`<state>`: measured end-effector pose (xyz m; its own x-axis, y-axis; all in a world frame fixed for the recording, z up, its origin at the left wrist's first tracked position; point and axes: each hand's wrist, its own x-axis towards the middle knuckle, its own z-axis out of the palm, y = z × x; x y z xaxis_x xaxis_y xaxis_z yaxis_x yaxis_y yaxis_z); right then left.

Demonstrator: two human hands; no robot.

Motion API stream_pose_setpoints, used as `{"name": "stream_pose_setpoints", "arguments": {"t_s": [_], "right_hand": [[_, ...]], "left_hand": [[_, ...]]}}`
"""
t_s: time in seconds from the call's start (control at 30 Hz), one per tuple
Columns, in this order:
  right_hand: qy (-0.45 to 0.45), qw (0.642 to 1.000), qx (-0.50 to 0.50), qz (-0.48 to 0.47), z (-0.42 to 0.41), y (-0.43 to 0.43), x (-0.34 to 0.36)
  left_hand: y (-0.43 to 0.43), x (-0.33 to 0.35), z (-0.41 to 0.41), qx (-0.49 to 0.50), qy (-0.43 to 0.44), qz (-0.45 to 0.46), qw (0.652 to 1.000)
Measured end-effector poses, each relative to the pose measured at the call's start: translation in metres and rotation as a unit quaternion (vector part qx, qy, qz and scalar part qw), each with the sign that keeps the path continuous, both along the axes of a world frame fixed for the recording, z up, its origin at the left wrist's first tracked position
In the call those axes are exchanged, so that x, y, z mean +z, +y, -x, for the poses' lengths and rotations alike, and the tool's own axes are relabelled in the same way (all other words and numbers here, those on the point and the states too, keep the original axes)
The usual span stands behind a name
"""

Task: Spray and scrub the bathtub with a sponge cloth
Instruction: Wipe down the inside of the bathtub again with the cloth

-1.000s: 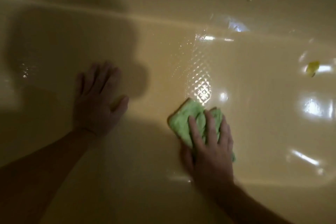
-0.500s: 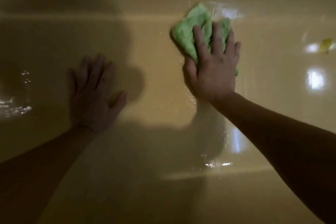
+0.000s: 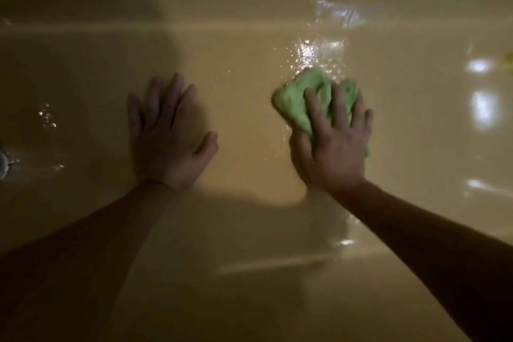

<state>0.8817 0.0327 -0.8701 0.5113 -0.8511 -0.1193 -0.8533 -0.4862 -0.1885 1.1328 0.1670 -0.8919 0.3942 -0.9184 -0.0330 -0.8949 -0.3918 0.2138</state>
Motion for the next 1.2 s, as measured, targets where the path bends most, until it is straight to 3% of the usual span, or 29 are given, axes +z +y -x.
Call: {"name": "stream_pose_setpoints", "arguments": {"t_s": [0.17, 0.37, 0.5, 0.67, 0.8, 0.9, 1.1, 1.2], "right_hand": [[-0.002, 1.0, -0.012, 0.027, -0.071, -0.059, 0.0], [0.018, 0.994, 0.101, -0.031, 0.038, 0.078, 0.014], [0.049, 0.987, 0.114, -0.098, 0.062, 0.127, 0.029], [0.019, 0.998, 0.06, 0.007, -0.047, 0.01, 0.004], [0.018, 0.994, 0.086, 0.058, -0.114, -0.059, 0.003], [0.007, 0.996, 0.067, 0.05, -0.082, -0.017, 0.001], [0.057, 0.99, 0.097, -0.082, 0.025, 0.146, 0.026], [0.062, 0.984, 0.123, -0.109, 0.029, 0.145, 0.03]], "left_hand": [[-0.002, 0.0, -0.006, -0.001, 0.006, 0.016, 1.0], [-0.005, 0.002, -0.007, 0.002, 0.022, 0.022, 1.0], [-0.008, 0.003, -0.008, 0.003, 0.025, 0.029, 0.999], [-0.009, 0.004, -0.018, -0.023, 0.018, 0.029, 0.999], [-0.011, 0.004, -0.036, -0.038, 0.02, 0.02, 0.999], [-0.007, 0.002, -0.046, -0.035, 0.037, 0.051, 0.997], [0.038, 0.001, -0.037, -0.021, 0.028, 0.068, 0.997], [0.082, 0.001, -0.027, -0.005, 0.031, 0.077, 0.997]]}}
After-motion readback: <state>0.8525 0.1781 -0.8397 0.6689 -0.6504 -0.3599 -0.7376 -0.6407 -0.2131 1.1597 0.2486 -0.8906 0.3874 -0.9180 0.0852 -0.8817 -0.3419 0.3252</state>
